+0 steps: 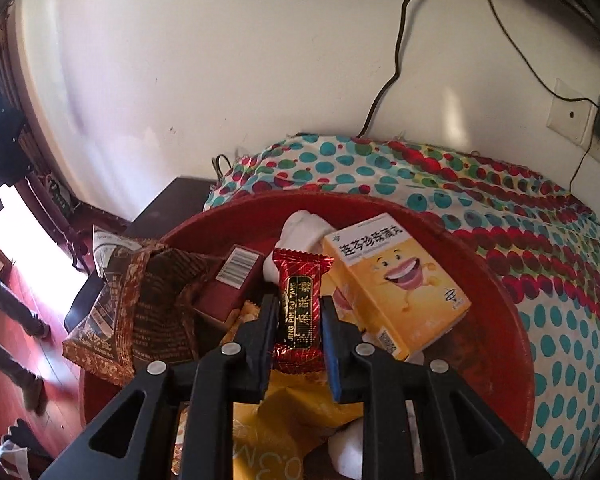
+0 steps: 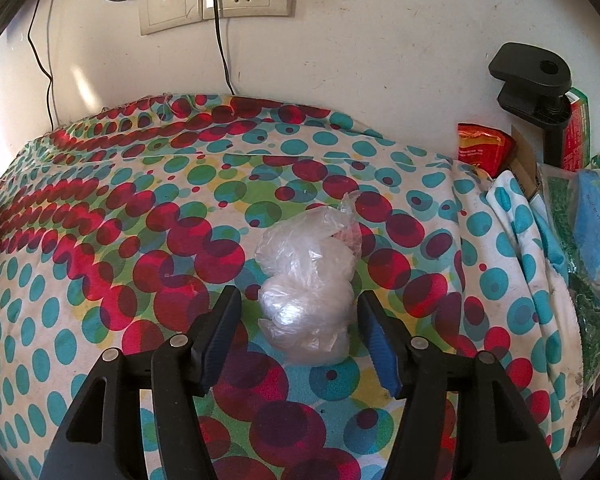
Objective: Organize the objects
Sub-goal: 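Lower the red candy bar into the tray and open the left gripper, then lift the clear plastic bag and carry it to the red tray with the right gripper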
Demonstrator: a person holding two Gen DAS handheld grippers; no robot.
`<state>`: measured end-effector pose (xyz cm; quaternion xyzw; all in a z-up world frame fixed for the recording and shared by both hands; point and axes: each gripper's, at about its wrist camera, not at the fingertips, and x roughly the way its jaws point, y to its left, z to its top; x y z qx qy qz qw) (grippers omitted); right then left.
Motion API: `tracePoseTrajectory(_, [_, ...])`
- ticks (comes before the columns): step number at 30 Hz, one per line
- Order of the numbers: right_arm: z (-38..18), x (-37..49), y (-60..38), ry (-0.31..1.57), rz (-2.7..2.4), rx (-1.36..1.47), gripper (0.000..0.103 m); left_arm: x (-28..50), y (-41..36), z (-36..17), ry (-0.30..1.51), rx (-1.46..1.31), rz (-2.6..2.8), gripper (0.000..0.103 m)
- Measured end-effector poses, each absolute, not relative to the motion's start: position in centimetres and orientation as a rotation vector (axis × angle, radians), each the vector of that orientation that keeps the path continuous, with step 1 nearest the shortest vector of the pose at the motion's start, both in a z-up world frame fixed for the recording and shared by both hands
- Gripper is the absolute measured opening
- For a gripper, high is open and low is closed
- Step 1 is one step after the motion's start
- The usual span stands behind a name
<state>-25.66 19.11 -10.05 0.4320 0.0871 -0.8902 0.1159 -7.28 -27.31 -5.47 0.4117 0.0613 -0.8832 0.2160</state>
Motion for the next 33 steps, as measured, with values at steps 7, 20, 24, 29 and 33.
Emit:
tracePoseTrajectory(7, [-10.1,-25.8,19.1,0.263,-2.611,1.265,0.059,-6.5,-27.5,-6.1,0.193,1.151,-2.429,0.040])
tracePoseTrajectory(20, [-9.9,-25.7,18.7,0.297,-2.624,1.260,0.059,-2.2,-25.9,-5.0,0.184,1.041,-2.496,0.051])
tracePoseTrajectory(24, [-9.7,-25.6,18.5,0.304,-2.626,1.260,0.058,-1.0,-25.8,-5.0,0.189,1.003,-2.502,0.052])
tracePoseTrajectory(29, [-9.6,-25.5,18.1,0.342,-2.625,1.239,0.049,0.8,-25.7,-5.4,0.164,0.994,-2.498,0.052])
tracePoseTrajectory(33, [-9.6,-25.3,17.5,0.418,-2.638,1.220,0.045,1.5,-26.0,-5.3,0.186,0.998,-2.514,0.052])
